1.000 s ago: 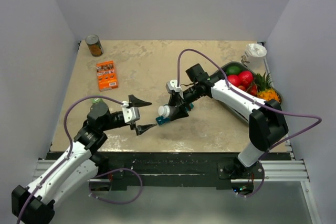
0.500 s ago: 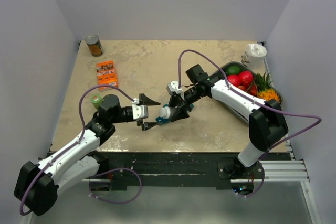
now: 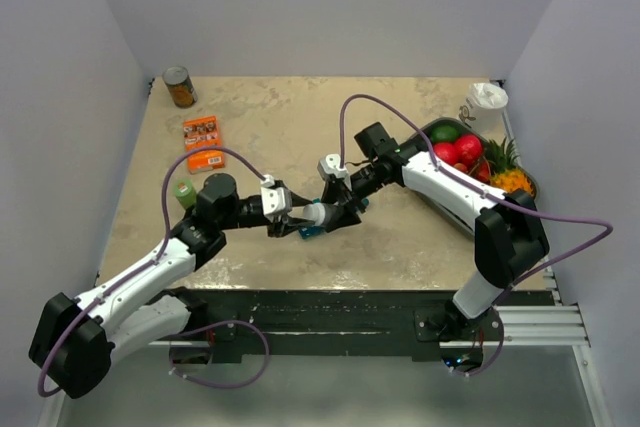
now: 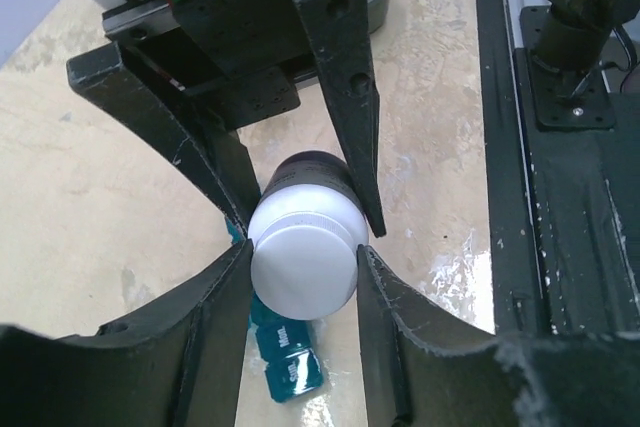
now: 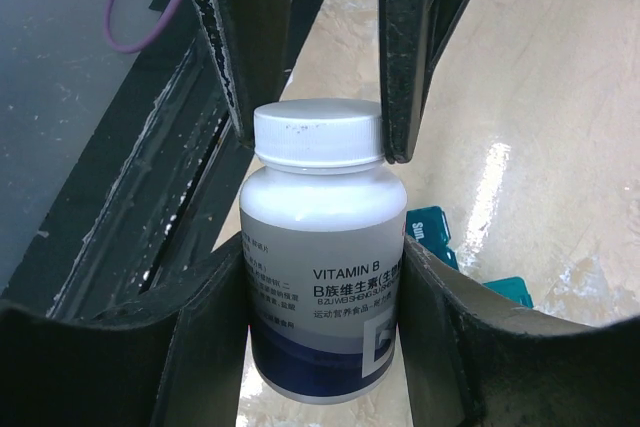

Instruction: Sort the pills into containers

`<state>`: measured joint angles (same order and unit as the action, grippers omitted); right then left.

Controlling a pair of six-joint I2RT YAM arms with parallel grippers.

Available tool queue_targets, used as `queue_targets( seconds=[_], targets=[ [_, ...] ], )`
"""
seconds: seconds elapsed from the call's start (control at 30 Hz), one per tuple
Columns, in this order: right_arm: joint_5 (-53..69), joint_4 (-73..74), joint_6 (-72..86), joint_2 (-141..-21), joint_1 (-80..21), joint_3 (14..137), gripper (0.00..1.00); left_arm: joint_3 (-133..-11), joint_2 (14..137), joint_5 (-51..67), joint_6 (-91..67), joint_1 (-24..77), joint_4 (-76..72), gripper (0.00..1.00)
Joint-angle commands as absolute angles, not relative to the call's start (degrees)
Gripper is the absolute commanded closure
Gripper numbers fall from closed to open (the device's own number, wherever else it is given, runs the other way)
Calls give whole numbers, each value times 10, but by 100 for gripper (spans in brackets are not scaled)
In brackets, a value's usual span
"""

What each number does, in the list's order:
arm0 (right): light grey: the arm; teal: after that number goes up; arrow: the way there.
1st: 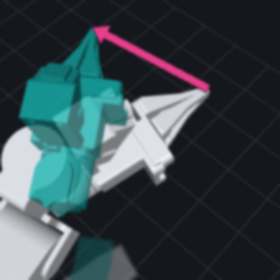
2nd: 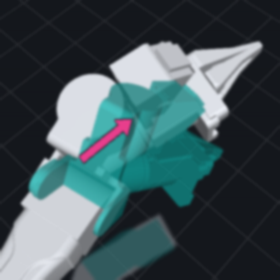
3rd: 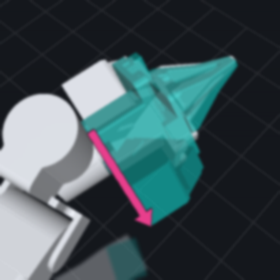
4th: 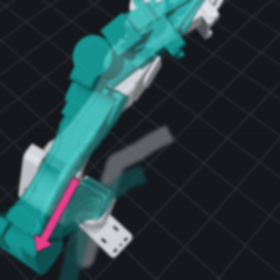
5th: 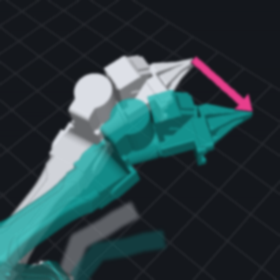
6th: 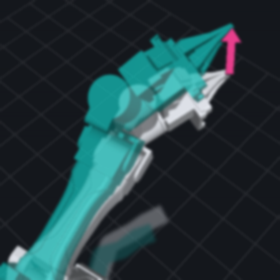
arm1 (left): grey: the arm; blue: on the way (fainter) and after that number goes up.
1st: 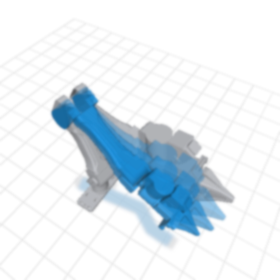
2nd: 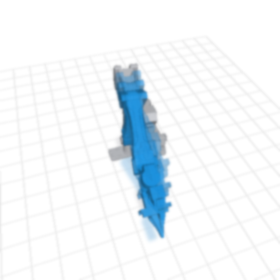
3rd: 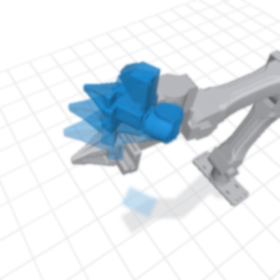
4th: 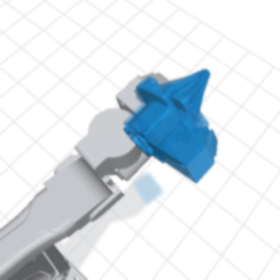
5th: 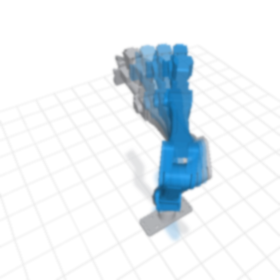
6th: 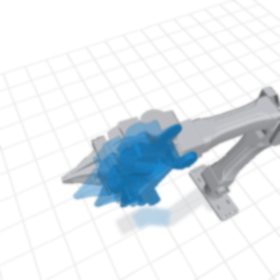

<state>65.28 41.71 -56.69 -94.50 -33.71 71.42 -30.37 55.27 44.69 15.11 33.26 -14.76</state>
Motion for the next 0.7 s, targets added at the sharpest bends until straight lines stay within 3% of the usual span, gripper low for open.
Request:
queue_targets(
  seconds=[0.0, 0.17, 0.33, 0.47, 0.57, 0.6, 0.67],
  targets=[
    [649, 374, -532, -939, -339, 722, 100, -351, 549, 360, 37, 337, -125, 100],
    [619, 319, -465, -938, -339, 714, 100, -405, 574, 262, -240, 335, 29, 100],
    [594, 283, -419, -937, -340, 707, 100, -348, 562, 250, -595, 337, -25, 100],
    [592, 277, -414, -937, -339, 705, 100, -376, 570, 246, -632, 346, -1, 100],
    [590, 277, -413, -935, -339, 707, 100, -409, 572, 238, -585, 345, 40, 72],
    [590, 277, -412, -934, -339, 707, 100, -421, 574, 247, -567, 342, 45, 48],
    [591, 278, -413, -934, -340, 707, 100, -425, 580, 269, -518, 335, 48, 32]
  ],
)
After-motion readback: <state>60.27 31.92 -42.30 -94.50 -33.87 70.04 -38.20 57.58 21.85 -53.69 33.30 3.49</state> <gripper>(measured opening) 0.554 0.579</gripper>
